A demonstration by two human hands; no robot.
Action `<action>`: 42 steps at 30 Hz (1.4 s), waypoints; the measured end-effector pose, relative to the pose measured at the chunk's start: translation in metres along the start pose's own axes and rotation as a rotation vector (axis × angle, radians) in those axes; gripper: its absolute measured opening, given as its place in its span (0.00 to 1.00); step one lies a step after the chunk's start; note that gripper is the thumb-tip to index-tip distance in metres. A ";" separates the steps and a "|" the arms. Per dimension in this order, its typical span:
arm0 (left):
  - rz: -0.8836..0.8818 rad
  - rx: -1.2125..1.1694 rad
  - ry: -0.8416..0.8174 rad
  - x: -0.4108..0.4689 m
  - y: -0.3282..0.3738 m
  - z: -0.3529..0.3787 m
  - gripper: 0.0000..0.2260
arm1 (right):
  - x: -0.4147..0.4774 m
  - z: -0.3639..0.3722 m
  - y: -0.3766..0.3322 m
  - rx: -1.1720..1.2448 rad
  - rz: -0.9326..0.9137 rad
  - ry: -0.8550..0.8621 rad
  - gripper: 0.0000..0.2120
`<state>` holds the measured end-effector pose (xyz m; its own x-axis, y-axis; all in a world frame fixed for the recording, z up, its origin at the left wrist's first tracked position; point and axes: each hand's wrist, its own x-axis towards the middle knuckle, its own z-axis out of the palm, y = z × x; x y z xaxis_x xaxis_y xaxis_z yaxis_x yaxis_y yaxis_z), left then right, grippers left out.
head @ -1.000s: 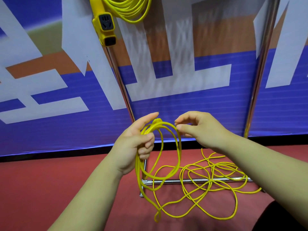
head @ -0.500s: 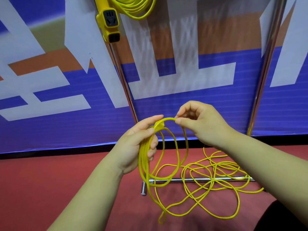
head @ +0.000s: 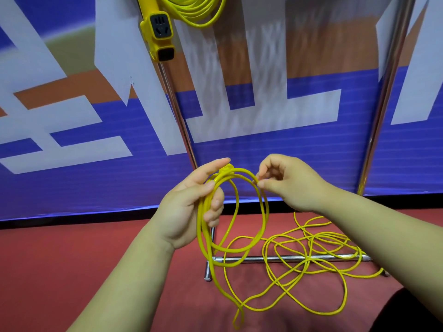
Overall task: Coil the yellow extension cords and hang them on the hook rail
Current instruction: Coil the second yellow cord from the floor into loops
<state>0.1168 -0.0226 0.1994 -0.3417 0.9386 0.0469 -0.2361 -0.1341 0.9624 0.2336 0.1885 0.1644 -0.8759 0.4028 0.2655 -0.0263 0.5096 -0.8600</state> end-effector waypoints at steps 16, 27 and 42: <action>0.007 -0.114 -0.019 0.000 0.002 0.001 0.17 | 0.003 0.006 0.017 -0.064 0.033 -0.103 0.09; -0.128 -0.002 -0.060 0.003 -0.002 0.005 0.15 | 0.013 0.007 0.018 -0.117 0.026 0.208 0.11; 0.222 -0.260 0.534 0.015 0.005 0.003 0.13 | -0.038 0.070 -0.005 0.260 0.170 -0.352 0.13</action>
<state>0.1131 -0.0088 0.2052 -0.7990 0.6004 0.0335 -0.2975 -0.4431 0.8456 0.2329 0.1174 0.1282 -0.9873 0.1585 -0.0137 0.0510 0.2338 -0.9710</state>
